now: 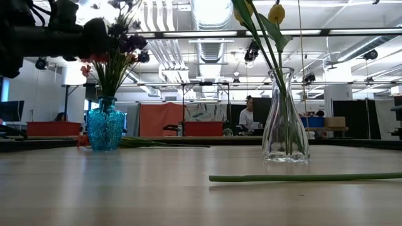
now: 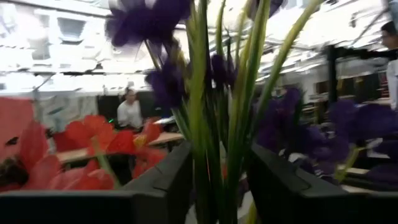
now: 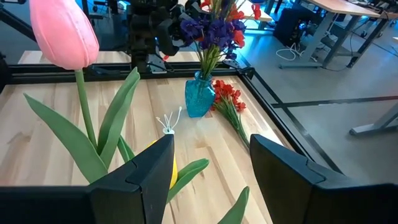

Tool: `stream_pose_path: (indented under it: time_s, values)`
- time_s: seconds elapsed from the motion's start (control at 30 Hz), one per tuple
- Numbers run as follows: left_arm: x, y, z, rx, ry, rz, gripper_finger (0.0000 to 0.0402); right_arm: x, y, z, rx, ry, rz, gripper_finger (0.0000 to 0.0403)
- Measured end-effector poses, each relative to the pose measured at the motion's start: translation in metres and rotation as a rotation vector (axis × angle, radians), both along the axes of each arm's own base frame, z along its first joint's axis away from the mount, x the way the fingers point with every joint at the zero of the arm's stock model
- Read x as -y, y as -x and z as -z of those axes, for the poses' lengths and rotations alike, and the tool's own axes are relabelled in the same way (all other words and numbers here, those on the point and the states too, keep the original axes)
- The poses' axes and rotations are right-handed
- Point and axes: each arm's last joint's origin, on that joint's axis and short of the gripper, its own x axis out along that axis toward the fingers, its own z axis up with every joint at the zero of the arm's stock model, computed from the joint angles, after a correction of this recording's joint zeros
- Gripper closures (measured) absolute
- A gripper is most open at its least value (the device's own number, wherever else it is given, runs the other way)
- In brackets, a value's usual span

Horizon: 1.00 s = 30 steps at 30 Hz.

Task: Sort flowers into vase by color
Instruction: Put the violet flowers into the blue vase

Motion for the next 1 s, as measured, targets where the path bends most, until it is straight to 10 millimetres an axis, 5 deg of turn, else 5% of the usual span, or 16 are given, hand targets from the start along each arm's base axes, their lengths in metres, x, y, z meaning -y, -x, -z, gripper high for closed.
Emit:
stream_pose_path:
  time_s: [0.5, 1.0]
  values:
    - [0.012, 0.005, 0.005, -0.017, 0.174, -0.167, 0.0137, 0.0, 0.0, 0.0, 0.004, -0.006, 0.002, 0.0199]
    - [0.033, 0.008, -0.002, -0.072, 0.356, -0.325, 0.0086, 0.0, 0.0, 0.0, 0.009, -0.016, 0.006, 0.0199]
